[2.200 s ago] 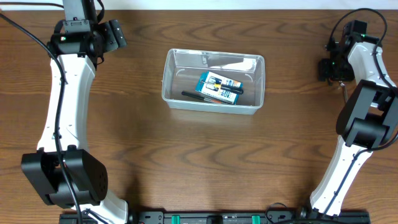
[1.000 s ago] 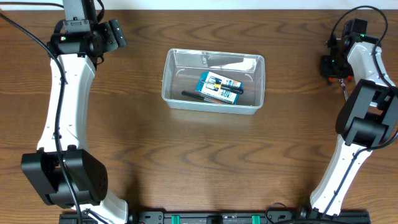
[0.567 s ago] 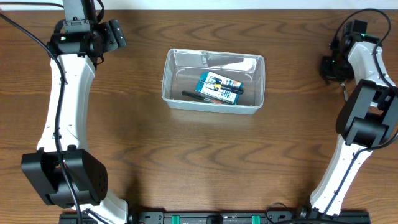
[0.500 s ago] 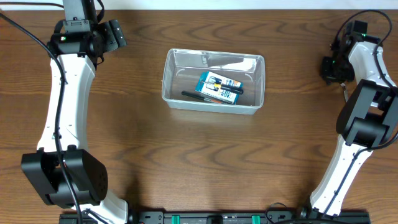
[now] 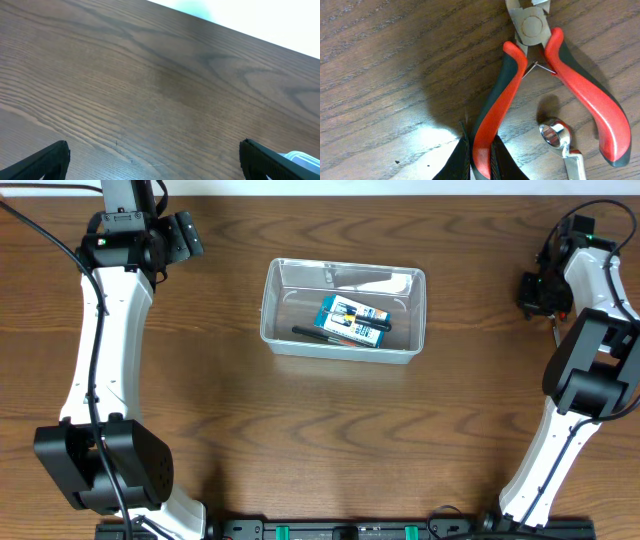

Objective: Pack container
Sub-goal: 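Grasp the red-handled pliers by the handle with the right gripper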

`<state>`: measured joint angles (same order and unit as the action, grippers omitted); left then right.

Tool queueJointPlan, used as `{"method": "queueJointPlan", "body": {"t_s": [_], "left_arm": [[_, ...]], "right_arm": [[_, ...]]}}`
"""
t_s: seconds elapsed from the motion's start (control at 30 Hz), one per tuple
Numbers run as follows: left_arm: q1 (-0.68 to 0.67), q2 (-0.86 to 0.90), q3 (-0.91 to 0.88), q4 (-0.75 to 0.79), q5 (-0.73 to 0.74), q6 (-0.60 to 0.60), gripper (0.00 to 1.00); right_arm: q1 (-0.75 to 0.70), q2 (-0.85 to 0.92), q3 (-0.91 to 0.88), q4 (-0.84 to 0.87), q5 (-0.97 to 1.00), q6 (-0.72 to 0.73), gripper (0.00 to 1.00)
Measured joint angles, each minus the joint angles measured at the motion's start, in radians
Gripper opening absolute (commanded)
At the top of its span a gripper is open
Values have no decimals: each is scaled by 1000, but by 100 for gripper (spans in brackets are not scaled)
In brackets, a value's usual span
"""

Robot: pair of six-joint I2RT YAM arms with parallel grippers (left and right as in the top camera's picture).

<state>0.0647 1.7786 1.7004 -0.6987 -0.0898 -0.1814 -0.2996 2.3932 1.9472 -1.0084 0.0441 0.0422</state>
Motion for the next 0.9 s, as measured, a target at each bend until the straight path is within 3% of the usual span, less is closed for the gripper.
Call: {"method": "queueJointPlan", "body": {"t_s": [0.4,0.9], "left_arm": [[0,0,0,0,0,0,98],[0,0,0,0,0,0,98]], "right_arm": [[0,13,31,-31,1,-1,1],[-11,71,382,-186,19,-13,1]]}}
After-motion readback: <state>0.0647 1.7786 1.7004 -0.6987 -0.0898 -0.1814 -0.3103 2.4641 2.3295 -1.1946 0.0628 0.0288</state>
